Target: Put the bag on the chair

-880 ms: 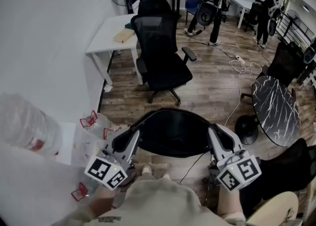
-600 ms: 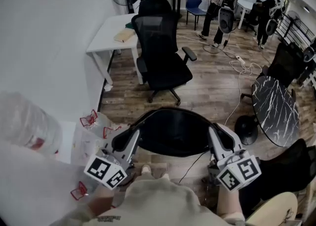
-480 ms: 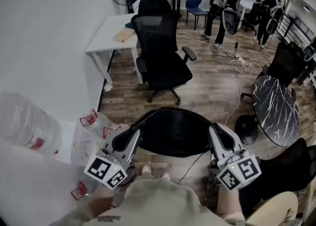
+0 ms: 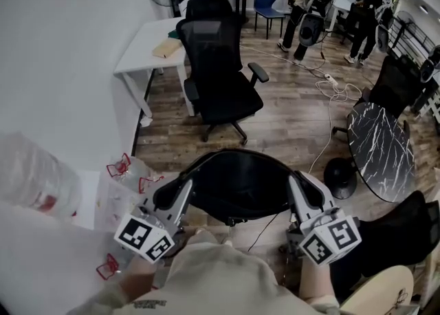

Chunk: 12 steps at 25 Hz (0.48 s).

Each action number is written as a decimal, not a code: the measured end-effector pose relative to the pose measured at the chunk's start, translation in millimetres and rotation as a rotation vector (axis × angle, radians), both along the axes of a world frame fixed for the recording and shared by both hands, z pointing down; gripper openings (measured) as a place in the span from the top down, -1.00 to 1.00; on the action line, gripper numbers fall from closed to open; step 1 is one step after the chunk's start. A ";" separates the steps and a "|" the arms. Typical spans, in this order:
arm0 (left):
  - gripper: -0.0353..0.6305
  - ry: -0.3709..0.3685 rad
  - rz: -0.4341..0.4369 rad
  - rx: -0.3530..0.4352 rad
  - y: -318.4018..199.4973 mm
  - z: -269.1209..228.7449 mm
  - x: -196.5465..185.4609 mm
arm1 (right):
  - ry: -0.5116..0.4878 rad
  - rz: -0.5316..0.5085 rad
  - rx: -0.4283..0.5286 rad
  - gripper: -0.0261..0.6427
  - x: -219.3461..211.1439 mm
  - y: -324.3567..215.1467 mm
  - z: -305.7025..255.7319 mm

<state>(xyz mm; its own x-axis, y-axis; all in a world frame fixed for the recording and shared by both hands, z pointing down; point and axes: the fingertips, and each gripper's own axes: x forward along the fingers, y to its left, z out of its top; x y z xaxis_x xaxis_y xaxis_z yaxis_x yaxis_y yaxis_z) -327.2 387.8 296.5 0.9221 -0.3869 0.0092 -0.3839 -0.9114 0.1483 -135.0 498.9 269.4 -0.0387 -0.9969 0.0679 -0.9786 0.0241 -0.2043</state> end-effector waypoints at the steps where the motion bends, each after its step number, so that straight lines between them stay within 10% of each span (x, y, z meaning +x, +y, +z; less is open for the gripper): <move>1: 0.71 -0.001 0.000 -0.001 -0.7 0.3 1.1 | -0.002 0.002 0.000 0.72 1.4 -1.0 0.2; 12: 0.71 0.003 0.009 -0.018 -29.5 11.6 27.8 | 0.001 0.016 -0.016 0.72 27.4 -29.4 8.9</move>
<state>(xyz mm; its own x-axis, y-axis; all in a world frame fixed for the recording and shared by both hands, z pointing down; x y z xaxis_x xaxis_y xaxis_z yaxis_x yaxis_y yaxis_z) -299.4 358.4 308.1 0.9256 -0.3782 0.0133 -0.3750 -0.9120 0.1661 -107.6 469.6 278.2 -0.0223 -0.9962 0.0843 -0.9791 0.0047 -0.2033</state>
